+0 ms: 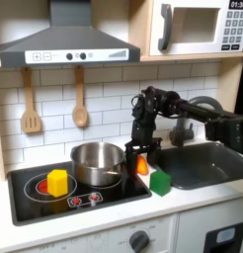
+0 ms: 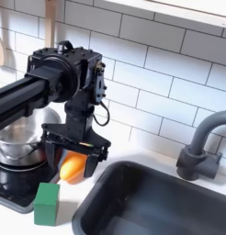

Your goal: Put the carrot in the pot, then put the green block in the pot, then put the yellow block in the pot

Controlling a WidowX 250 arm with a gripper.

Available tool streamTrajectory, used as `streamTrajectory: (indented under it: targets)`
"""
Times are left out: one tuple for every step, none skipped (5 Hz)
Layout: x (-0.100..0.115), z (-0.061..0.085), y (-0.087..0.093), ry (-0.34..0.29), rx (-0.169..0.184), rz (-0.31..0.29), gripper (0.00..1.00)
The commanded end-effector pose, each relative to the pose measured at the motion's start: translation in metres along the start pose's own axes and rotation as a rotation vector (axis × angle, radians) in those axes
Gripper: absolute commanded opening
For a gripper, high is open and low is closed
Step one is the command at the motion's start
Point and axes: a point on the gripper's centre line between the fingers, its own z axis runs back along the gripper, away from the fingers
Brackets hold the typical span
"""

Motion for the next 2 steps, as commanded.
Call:
streamTrajectory:
  targets:
    - [-0.0019,0.0022,-0.0003,-0.003,-0.007,-0.001,1.0]
    - [-0.0034,-0.0013,-0.0005,0.004,-0.003,-0.006,1.0]
